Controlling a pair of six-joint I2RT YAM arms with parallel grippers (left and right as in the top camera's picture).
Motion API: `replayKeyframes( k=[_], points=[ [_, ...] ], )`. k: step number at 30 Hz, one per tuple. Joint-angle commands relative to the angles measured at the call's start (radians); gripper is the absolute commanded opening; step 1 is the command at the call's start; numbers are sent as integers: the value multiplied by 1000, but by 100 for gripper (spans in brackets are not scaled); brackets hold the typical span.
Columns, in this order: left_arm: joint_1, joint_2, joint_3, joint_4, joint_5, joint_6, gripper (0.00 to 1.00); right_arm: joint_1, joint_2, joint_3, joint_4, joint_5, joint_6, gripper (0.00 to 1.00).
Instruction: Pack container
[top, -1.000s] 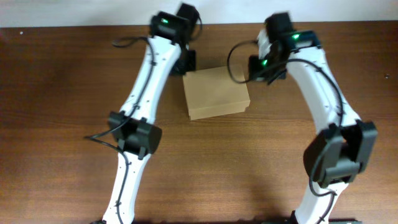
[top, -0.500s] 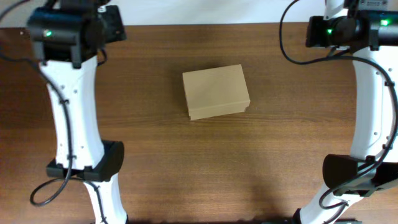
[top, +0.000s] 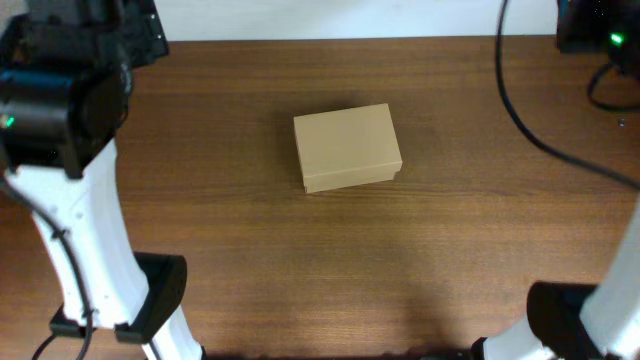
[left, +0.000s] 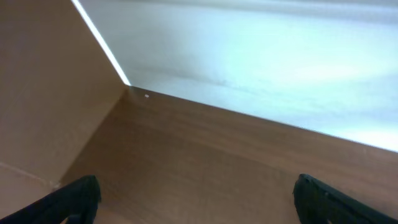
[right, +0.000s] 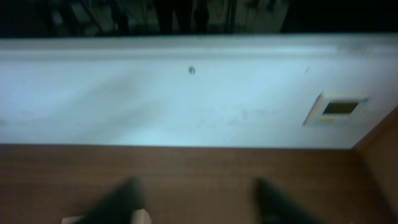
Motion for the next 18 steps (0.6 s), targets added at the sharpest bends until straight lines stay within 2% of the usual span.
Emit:
replayKeyframes(
  k=[1,18],
  points=[
    [3,-6,2,2,-46,9,100,-2,2,5,-6,9,8,99],
    [3,-6,2,1,-46,9,100,-2,6,4,-157,9,8,99]
  ],
)
